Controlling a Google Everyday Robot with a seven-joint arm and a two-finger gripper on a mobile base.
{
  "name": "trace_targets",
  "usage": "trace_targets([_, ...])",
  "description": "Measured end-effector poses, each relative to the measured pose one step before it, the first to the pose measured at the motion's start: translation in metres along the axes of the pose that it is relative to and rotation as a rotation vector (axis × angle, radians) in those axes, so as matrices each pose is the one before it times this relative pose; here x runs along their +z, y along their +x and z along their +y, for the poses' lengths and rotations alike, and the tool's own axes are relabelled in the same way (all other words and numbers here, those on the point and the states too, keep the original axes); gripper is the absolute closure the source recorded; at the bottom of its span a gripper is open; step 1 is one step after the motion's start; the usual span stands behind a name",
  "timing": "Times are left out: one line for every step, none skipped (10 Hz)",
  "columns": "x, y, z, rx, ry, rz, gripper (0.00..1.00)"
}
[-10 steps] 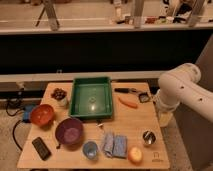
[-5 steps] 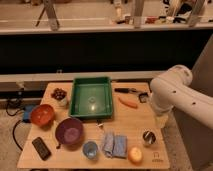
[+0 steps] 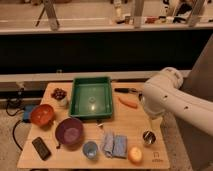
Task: Place eraser in purple bowl
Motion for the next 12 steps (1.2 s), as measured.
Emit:
trace_targets([-0.00143,-0.00521,-0.00018,-0.0237,0.00282,0.00259,0.2])
trace_targets([-0.00064,-0.00192,0.0001,-0.01316,0.00124,0.00196,0.2])
trace_targets([-0.0015,-0.00747,-0.00144,-0.02745,0.00231,0.00205,0.2])
trace_targets([-0.00127,-0.00973,-0.00231,-0.02899,0.00268,0.00063,0.2])
trace_targets([-0.00153,-0.01024,-0.00352,-0.02769,0.00318,-0.00049,0.2])
trace_targets([-0.00107,-0.00655,-0.00335,-0.01954,0.00468,-0.00195,0.2])
trace_targets([-0.00066,-0.00275,0.00001,-0.01877,0.00057,0.00156,0.2])
trace_targets([-0.00055,-0.00322,-0.00134,-0.02029,0.00462,0.00334,0.2])
trace_targets([-0.00106,-0.00875,-0.00481,-0.02904,0.00836,0.0021,0.2])
trace_targets([-0.00088,-0.00687,-0.00392,-0.02167,0.00538,0.00076,0.2])
trace_targets([-0.00105,-0.00998,-0.00568,-0.0357,0.00595,0.00051,0.2])
trace_targets([-0.00106,-0.00863,-0.00576,-0.03549,0.00703,-0.00009,0.2])
